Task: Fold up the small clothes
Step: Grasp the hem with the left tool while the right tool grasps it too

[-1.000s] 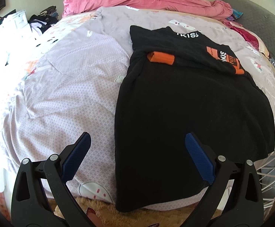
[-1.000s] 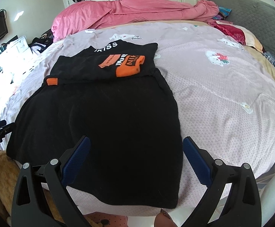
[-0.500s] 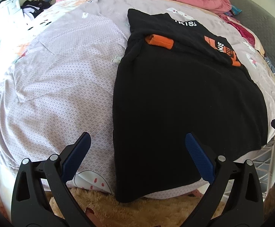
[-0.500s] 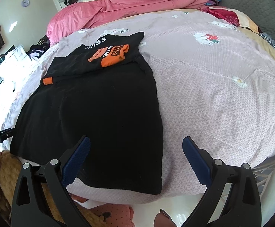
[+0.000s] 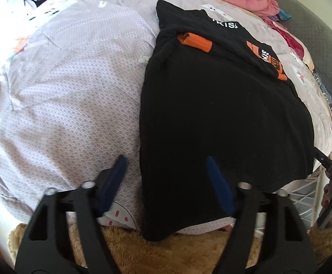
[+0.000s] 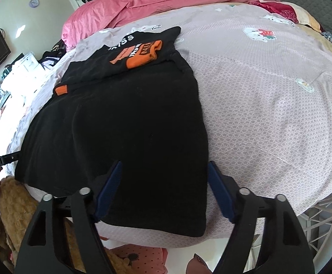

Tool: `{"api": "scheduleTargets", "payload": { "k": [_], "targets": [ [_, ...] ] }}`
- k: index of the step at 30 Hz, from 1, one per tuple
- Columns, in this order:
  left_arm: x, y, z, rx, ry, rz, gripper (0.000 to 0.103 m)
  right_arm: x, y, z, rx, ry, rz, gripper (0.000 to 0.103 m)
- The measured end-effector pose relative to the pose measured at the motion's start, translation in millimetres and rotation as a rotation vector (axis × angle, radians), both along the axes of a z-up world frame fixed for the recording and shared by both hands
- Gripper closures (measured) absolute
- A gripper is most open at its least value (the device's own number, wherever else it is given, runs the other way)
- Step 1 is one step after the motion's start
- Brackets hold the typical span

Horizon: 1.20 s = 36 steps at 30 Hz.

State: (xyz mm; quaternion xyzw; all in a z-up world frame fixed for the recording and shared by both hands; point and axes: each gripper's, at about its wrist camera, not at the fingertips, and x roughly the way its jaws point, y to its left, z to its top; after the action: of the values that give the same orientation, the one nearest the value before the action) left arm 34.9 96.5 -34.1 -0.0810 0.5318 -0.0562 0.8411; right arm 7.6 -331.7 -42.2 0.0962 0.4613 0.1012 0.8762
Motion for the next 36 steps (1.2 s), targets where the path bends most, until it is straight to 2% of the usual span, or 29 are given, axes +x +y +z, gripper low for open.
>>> {"api": "scheduleTargets", "payload": {
  "k": [2,4,7,11,14,18,19,20,22,23,26,29,32,36],
  "targets": [
    [2,-2,-2,0.003,0.007,-0.012,0.064,-1,-2,0,0.000,-0.006,-0.002,0.046],
    [3,-5,-2,0.012,0.005,-0.018,0.069,-3,-4,1,-0.014,-0.018,-0.005,0.064],
    [4,-8,-3,0.024,0.009,-0.031,0.079,-7,-13,1,-0.003,-0.034,-0.012,0.082],
    [7,-8,-5,0.021,0.030,-0.039,0.078,-6,-24,-4,-0.033,-0.018,-0.038,0.079],
    [8,-13,-6,0.042,0.047,-0.062,0.069,-6,-30,-10,0.016,-0.017,-0.026,0.078],
    [13,-23,-10,0.089,0.067,-0.091,0.067,-5,-32,-14,0.062,-0.027,-0.016,0.075],
    [15,-25,-10,0.097,0.063,-0.089,0.069,-5,-32,-14,0.061,-0.031,-0.009,0.075],
    [15,-26,-10,0.101,0.058,-0.089,0.075,-5,-30,-13,0.055,-0.036,-0.001,0.077],
    [15,-29,-8,0.115,0.039,-0.088,0.088,-4,-27,-9,0.050,-0.045,0.023,0.092],
    [15,-31,-6,0.123,0.029,-0.091,0.095,-5,-26,-6,0.051,-0.051,0.037,0.093],
    [16,-33,1,0.122,0.001,-0.097,0.098,-7,-24,6,0.062,-0.083,0.061,0.094],
    [15,-33,13,0.086,-0.041,-0.093,0.099,-8,-28,20,0.098,-0.126,0.059,0.094],
    [16,-28,32,0.023,-0.091,-0.077,0.099,-3,-32,33,0.094,-0.157,0.054,0.094],
    [27,-24,51,-0.015,-0.138,-0.049,0.099,7,-34,43,0.082,-0.193,0.048,0.094]
  ]
}}
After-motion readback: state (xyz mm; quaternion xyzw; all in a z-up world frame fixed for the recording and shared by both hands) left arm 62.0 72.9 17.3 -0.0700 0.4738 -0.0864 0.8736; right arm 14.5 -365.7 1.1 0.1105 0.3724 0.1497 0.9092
